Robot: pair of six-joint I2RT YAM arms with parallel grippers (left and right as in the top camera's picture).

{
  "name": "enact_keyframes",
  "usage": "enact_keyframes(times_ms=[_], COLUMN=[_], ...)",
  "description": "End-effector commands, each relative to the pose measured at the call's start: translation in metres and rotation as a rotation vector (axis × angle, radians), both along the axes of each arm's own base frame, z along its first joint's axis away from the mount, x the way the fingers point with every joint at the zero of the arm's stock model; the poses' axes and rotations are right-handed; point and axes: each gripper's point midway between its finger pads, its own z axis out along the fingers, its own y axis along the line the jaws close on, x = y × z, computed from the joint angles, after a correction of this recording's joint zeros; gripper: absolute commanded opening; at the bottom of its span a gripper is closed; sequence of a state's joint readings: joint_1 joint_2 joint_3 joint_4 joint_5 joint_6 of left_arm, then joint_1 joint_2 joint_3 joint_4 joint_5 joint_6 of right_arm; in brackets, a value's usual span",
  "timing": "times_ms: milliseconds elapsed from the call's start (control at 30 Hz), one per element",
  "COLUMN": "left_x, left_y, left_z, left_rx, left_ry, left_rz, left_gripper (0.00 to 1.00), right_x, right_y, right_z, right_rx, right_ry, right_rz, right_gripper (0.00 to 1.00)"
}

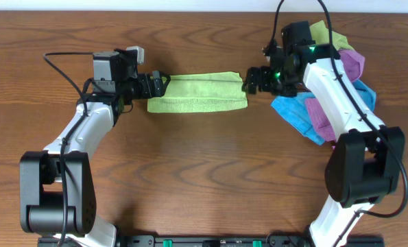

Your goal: Fold the cloth

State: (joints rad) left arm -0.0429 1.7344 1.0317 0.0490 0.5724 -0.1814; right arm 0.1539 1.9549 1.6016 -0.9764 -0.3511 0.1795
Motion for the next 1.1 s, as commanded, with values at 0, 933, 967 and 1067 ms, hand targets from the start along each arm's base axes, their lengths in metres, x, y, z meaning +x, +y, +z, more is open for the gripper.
enact_keyframes(times_ms=[0,933,967,1067], left_x=[0.001,-0.002,-0.003,-0.012], left_y=[-0.005,0.02,0.019,0.016], left_z=[0.005,-0.068,-0.072,-0.08], left_rx=[-0.035,0.5,0.498,0.475], left_ry=[-0.005,0.157,0.168,0.222], left_rz=[-0.016,0.274,0.268,0.26], left_gripper=[0.96,0.15,0.05,0.06], right_x=[-0.001,0.001,0.001,0.002], right_y=[0.001,-0.015,-0.015,-0.015], right_z=[0.013,0.008,0.008,0.008], right_rx=[0.03,-0.057,-0.057,-0.057], right_ry=[-0.009,-0.004,-0.004,-0.007], right_rz=[-0.008,-0.059,-0.059,-0.059], right_gripper=[0.99,0.89,0.89,0.89])
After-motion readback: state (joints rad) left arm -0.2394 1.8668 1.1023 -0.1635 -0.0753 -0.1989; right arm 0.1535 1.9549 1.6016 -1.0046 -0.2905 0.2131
